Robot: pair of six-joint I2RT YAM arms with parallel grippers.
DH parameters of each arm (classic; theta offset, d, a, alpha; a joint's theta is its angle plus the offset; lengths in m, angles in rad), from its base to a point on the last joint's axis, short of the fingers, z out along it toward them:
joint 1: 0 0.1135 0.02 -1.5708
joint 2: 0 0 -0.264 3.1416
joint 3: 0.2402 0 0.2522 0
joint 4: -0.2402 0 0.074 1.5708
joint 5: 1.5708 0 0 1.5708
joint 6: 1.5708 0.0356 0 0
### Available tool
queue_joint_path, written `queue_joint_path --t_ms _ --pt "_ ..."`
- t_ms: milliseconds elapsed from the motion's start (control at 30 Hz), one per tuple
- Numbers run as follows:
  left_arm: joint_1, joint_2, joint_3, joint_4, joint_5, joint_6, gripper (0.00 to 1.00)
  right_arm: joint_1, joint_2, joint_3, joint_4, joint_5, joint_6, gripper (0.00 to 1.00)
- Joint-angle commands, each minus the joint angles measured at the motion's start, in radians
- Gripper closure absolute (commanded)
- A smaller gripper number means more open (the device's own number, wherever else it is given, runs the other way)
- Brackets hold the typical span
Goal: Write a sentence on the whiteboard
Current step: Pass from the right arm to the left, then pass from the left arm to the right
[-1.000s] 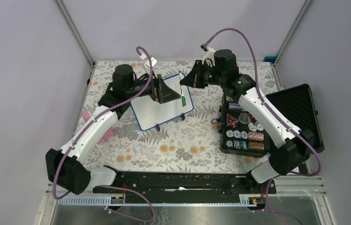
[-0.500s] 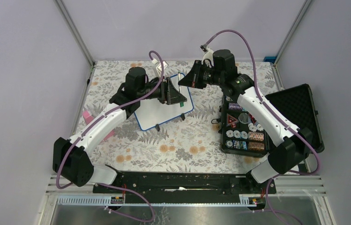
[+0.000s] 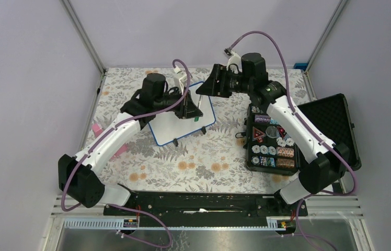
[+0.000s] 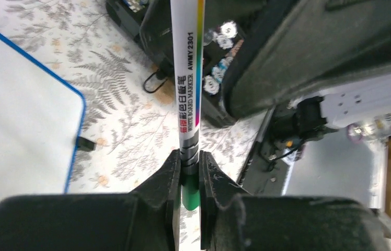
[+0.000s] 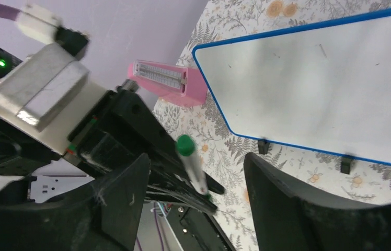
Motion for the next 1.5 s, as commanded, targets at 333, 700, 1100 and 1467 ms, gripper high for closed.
queue_joint_path --t_ms 333,700,1100,1467 --pt "-0.048 -0.110 0.203 -0.601 -0.332 0.987 0.98 -0.070 -0.150 -0.096 -0.111 -0.311 -0.152 0.30" --pt "-0.183 -0.104 0.166 -0.616 -0.386 0.991 1.00 0.008 -0.138 -0.166 -0.048 -0.319 -0.108 0.33" --pt "-0.217 -0.061 0.206 -0.602 -0.403 0.916 1.00 0.078 -0.118 -0.203 -0.019 -0.295 -0.089 0.44" --pt "-0.232 -0.066 0.211 -0.603 -0.408 0.933 1.00 0.090 -0.105 -0.214 -0.020 -0.279 -0.093 0.57"
